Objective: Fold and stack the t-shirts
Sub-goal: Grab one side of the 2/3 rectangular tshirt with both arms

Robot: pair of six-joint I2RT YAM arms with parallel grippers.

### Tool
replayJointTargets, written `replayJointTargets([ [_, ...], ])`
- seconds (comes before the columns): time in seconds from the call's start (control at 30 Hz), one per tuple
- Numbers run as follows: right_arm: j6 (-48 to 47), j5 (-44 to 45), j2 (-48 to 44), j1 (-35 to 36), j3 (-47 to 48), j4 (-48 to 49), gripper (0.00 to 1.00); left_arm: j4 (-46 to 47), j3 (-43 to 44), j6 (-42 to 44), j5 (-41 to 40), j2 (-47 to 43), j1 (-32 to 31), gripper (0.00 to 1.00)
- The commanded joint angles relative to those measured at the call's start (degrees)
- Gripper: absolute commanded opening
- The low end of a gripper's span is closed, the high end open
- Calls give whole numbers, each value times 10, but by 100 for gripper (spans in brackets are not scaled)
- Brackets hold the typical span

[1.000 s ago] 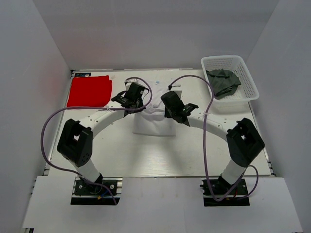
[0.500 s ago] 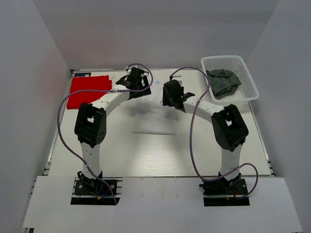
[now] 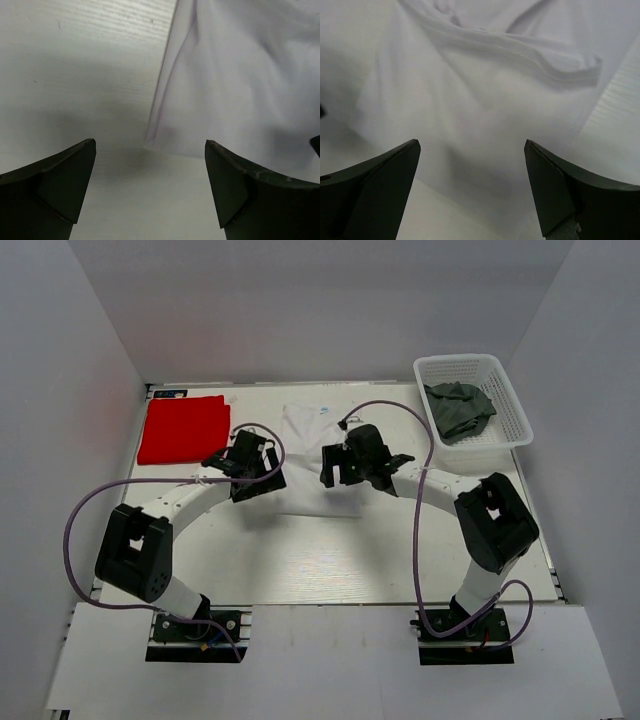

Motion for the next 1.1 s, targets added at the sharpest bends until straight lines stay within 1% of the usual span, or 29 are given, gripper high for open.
replayJointTargets([
  [0.0, -3, -116, 2, 0, 5, 101, 90, 24, -30, -24, 50, -18, -3, 100],
  [0.07, 11, -175, 27, 0, 10, 125, 90, 24, -38, -24, 50, -18, -3, 100],
  [0.1, 14, -197, 34, 0, 15, 152, 90, 24, -38, -30, 50, -18, -3, 100],
  [0.13, 21, -254, 45, 1, 38, 160, 90, 24, -45, -30, 50, -18, -3, 100],
  [0.17, 24, -273, 75, 3, 47, 168, 90, 19, -45, -30, 50, -24, -3, 100],
  [0.23, 57, -294, 96, 5, 67, 211, 90, 19, -51, -30, 50, -30, -3, 100],
  [0.27, 64, -300, 106, 2, 74, 234, 90, 19, -56, -30, 55, -30, -3, 100],
  [0.3, 72, -304, 138, 0, 80, 238, 90, 19, -56, -30, 55, -35, -3, 100],
  [0.37, 95, -287, 173, -6, 112, 261, 90, 19, -56, -30, 55, -42, -3, 100],
  [0.4, 97, -263, 181, -11, 126, 267, 90, 19, -56, -25, 55, -42, -3, 100],
  [0.43, 100, -255, 186, -11, 129, 303, 90, 19, -56, -25, 55, -42, -3, 100],
  [0.5, 97, -242, 210, -18, 142, 317, 90, 14, -56, -25, 50, -42, -3, 100],
  [0.63, 102, -247, 242, -26, 156, 345, 90, 14, -56, -25, 58, -37, -3, 100],
  [0.67, 110, -270, 241, -29, 154, 351, 90, 20, -56, -20, 58, -32, -3, 100],
  [0.73, 113, -285, 229, -35, 139, 374, 90, 26, -56, -11, 65, -32, -3, 98],
  [0.83, 101, -301, 179, -33, 122, 372, 90, 32, -56, 1, 71, -14, -8, 93],
  [0.9, 75, -280, 135, -31, 75, 364, 90, 39, -56, 7, 78, -5, -8, 90],
  [0.93, 71, -266, 104, -31, 60, 363, 90, 39, -56, 7, 85, 4, -8, 87],
  [0.97, 80, -255, 73, -33, 7, 359, 90, 45, -56, 15, 91, 4, -8, 85],
  [1.0, 85, -234, 39, -35, -12, 357, 90, 45, -56, 15, 91, 11, -8, 84],
  [1.03, 93, -221, 20, -37, -30, 336, 90, 51, -62, 15, 91, 17, -8, 79],
  [1.07, 92, -202, -16, -39, -65, 323, 90, 52, -62, 15, 91, 17, -8, 78],
])
